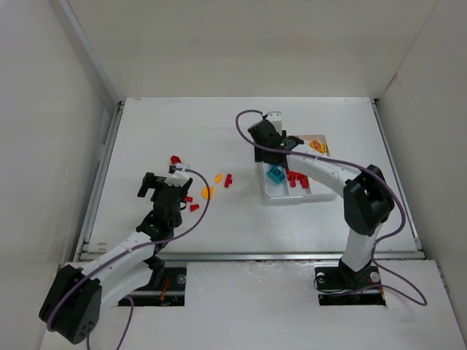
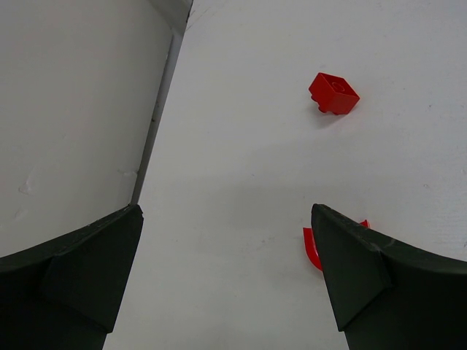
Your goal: Sort the legos into containers by color
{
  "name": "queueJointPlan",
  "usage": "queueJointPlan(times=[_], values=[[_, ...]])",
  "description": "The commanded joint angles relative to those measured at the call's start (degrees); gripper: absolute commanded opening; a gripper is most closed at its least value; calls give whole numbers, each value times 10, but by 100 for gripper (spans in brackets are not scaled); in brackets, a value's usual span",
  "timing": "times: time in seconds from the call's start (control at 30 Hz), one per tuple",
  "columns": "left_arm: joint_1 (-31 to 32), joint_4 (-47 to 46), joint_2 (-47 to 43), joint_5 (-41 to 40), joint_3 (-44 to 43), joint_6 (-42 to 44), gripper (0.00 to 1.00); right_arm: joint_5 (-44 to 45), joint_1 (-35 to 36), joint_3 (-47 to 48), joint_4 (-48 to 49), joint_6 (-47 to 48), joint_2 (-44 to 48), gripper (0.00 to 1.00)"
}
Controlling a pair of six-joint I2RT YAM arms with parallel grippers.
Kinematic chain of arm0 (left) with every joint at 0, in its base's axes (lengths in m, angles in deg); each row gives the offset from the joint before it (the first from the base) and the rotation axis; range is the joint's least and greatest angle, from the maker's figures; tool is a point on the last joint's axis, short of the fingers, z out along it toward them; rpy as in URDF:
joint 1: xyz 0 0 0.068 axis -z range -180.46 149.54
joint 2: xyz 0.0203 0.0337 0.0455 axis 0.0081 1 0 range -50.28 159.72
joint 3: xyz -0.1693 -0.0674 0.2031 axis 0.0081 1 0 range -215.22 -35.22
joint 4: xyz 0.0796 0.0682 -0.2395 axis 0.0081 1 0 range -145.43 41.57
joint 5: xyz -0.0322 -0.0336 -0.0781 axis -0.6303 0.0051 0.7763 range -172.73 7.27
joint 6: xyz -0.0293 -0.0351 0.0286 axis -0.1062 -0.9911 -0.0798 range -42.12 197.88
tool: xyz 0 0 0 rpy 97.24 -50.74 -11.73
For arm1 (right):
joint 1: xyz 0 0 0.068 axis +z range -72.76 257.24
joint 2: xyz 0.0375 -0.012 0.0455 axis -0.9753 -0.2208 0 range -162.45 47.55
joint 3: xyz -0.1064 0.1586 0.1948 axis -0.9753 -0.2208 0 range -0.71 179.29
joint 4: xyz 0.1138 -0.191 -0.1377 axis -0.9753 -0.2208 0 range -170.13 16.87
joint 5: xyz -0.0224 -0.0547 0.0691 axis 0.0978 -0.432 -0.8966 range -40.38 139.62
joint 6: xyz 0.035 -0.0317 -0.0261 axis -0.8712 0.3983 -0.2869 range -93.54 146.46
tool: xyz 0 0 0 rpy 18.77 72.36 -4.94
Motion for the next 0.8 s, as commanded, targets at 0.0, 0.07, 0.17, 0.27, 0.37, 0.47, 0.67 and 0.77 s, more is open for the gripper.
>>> queueJointPlan(times=[0.0,0.07,0.17,0.27,0.37,0.47,0.67,0.77], values=[[-2,-26,-5,3,4,0,100,-60,-1,13,50,3,7,62],[-2,-26,-5,3,4,0,100,-97,-15,20,55,10,-11,58],[-2,-26,-5,3,4,0,100,-126,-30,32,50,16,-50,50],[-2,-26,-5,3,4,0,100,-152,-30,17,81,50,-60,48],[-2,-26,-5,9,4,0,100,-164,-30,6,102,65,-66,47],[-2,-26,-5,9,10,0,100,-164,-30,0,107,65,-73,46],[-2,-26,-5,9,10,0,100,-164,-30,-14,113,65,-92,34],[-2,-26,-5,9,10,0,100,-156,-36,-8,113,71,-111,29]])
